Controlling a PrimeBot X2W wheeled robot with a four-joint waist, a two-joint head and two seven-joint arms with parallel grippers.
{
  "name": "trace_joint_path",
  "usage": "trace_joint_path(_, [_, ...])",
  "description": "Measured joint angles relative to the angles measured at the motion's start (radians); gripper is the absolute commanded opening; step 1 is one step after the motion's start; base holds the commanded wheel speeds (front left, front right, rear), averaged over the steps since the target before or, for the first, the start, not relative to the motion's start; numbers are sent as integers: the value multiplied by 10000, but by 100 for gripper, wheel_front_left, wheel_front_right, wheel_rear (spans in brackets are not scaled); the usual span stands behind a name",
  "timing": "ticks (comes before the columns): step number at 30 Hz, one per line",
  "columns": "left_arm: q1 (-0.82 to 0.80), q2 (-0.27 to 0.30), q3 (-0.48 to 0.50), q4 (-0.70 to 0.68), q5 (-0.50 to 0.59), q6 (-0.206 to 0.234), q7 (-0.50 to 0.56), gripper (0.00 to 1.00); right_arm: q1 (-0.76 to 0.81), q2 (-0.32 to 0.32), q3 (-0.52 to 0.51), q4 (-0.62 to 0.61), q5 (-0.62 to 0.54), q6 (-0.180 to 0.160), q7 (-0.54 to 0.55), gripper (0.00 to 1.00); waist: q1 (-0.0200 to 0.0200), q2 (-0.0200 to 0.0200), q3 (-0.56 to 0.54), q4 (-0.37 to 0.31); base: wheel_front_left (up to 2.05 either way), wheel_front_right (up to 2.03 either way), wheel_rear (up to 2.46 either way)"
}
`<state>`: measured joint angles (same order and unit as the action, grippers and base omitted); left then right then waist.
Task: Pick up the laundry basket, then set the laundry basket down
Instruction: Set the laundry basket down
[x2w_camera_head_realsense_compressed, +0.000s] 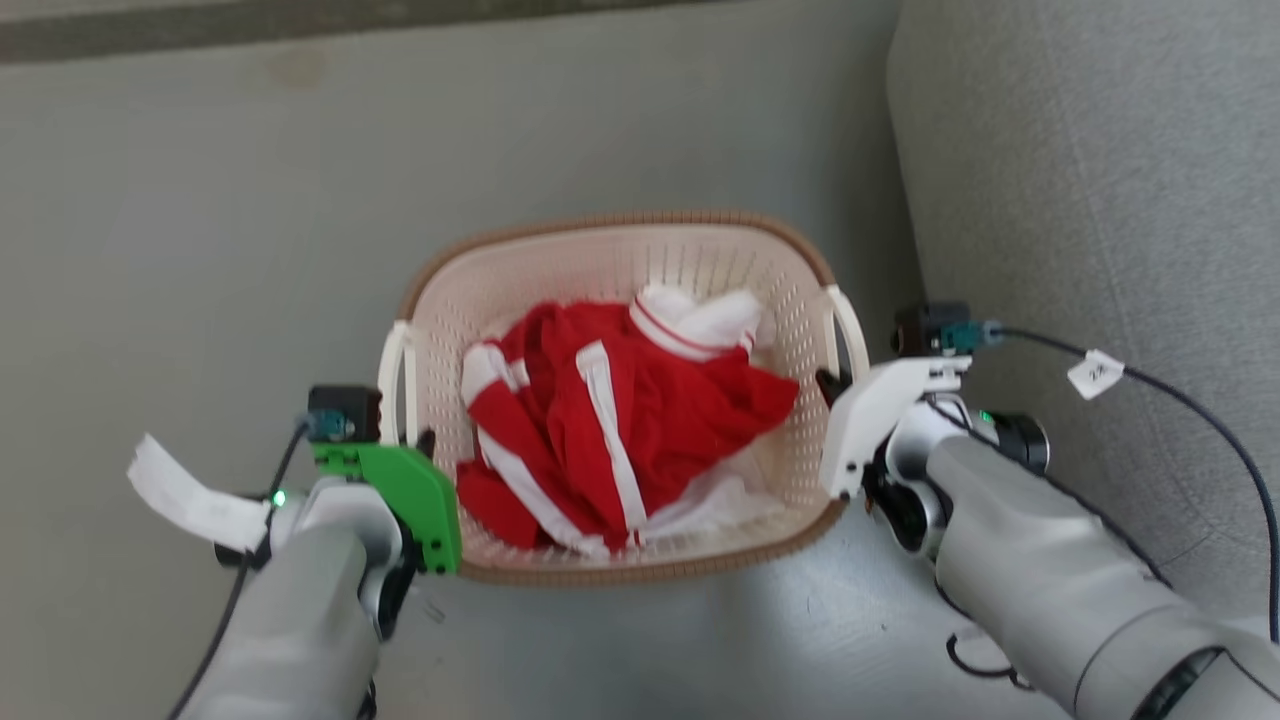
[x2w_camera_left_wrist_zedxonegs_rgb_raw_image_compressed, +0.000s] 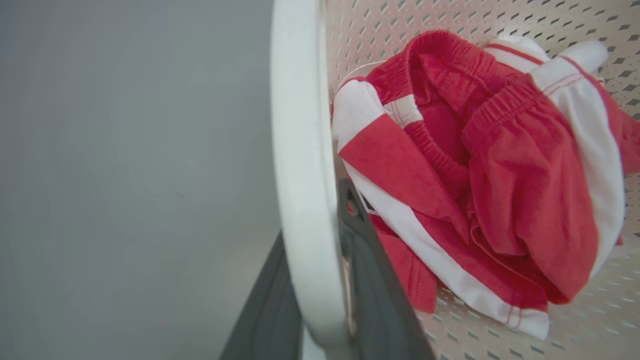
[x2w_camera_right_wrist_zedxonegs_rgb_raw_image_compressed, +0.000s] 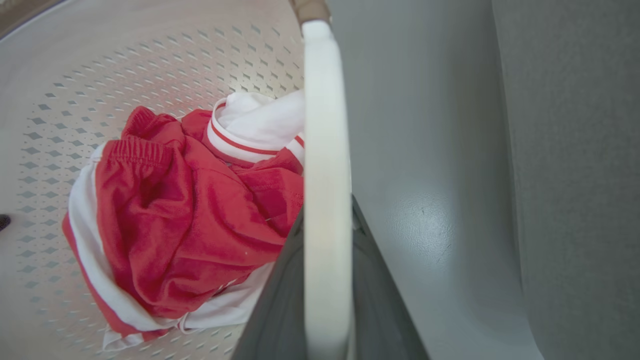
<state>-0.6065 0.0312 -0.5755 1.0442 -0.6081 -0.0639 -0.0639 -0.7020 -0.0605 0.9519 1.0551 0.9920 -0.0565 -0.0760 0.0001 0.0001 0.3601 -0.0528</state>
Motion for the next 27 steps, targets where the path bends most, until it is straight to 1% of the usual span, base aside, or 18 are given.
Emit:
trace_joint_path(3, [-399, 56, 15, -59, 125, 29, 0, 0, -400, 0, -8, 13, -42, -56, -52, 0, 0, 0, 381, 18, 0, 0, 0])
trace_joint_path(17, [-2025, 301, 155, -234, 253, 121, -33, 0, -2128, -12, -88, 65, -242, -58, -303, 0, 1, 0, 2175, 161, 0, 0, 0])
trace_joint_path(26, [-2703, 339, 230, -291, 301, 205, -167, 0, -2822, -27, -92, 48, -251, -58, -476, 0, 1, 0, 3330, 196, 0, 0, 0])
trace_joint_path(27, [-2834, 343, 234, -305, 320, 217, -178, 0, -2945, -33, -92, 48, -251, -58, -512, 0, 1, 0, 3588, 196, 0, 0, 0])
